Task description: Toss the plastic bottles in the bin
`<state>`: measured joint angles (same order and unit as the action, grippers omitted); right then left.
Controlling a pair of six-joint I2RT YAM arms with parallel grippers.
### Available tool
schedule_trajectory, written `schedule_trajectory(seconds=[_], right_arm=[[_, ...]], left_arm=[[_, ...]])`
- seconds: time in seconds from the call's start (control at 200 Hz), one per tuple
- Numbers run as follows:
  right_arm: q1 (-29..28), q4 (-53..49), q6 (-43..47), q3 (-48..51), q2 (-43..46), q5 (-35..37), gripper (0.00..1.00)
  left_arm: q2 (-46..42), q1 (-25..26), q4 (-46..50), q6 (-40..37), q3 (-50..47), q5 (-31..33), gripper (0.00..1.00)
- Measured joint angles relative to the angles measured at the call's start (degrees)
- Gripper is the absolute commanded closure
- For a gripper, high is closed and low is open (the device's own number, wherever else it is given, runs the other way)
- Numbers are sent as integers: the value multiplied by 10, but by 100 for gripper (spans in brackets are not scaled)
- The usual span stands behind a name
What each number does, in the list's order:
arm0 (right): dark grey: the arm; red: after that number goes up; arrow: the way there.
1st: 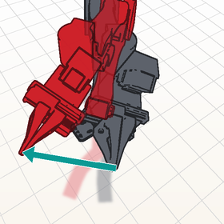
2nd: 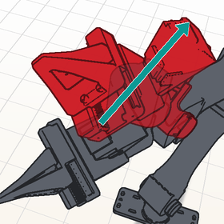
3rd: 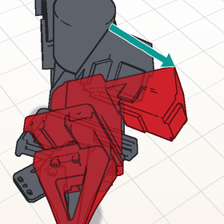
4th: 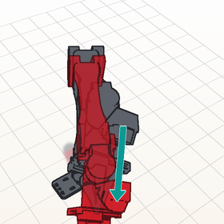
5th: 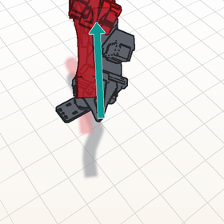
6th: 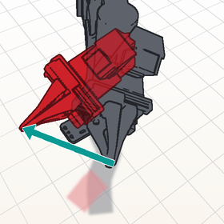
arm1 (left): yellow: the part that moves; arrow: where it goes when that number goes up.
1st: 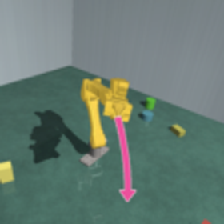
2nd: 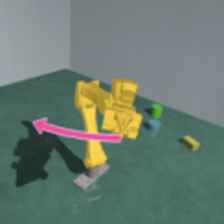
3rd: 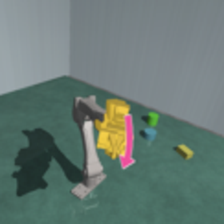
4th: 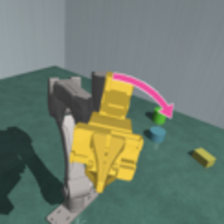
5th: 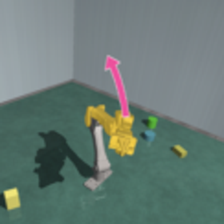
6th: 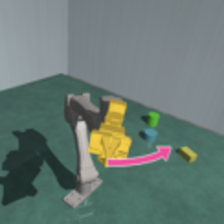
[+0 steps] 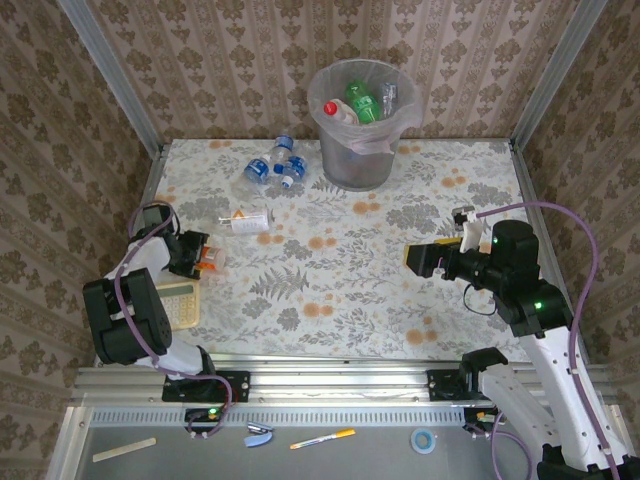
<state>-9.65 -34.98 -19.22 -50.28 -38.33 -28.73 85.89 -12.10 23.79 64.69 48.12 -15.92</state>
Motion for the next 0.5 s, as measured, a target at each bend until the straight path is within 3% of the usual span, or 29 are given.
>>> schedule_trajectory(seconds=[0.5], right_arm=[[0,0,0,5,5,0,0]], left_arm=[[0,0,-18,-11,-14,-4,29]])
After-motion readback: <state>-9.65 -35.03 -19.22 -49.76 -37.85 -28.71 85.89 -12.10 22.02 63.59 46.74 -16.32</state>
